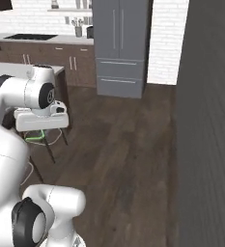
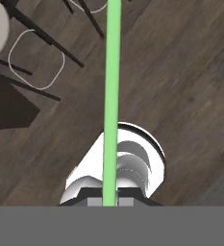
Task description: Take a straw from the drawer in front and place it inside the glass cup on the dining counter.
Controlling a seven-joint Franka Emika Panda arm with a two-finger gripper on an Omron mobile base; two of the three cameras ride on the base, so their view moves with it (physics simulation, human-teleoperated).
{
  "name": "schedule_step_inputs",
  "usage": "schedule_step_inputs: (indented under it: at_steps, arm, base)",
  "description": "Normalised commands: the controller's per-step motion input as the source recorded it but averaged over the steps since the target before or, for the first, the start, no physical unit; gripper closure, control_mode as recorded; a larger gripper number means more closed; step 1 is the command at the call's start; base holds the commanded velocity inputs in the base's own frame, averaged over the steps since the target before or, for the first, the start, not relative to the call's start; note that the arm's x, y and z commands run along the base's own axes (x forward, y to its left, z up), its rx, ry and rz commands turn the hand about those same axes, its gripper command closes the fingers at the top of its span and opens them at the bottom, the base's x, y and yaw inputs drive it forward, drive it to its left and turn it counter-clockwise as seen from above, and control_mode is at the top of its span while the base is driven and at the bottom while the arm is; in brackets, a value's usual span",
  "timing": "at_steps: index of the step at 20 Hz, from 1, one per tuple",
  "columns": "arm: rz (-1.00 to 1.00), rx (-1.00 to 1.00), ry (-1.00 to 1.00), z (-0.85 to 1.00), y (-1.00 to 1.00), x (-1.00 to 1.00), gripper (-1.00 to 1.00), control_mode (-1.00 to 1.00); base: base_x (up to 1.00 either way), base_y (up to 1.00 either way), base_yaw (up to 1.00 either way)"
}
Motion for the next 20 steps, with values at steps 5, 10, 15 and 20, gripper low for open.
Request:
schedule_step_inputs:
  at_steps: [5, 10, 15, 20]
  arm:
    - [0.00, 0.00, 0.00, 0.00, 0.00, 0.00, 1.00, 1.00]
    - [0.00, 0.00, 0.00, 0.00, 0.00, 0.00, 1.00, 1.00]
    - [0.00, 0.00, 0.00, 0.00, 0.00, 0.00, 1.00, 1.00]
    - [0.00, 0.00, 0.00, 0.00, 0.00, 0.00, 1.00, 1.00]
  base:
    - [1.00, -0.34, 0.33]
    - [1.00, -0.34, 0.34]
    - [1.00, -0.34, 0.35]
    - [1.00, -0.33, 0.37]
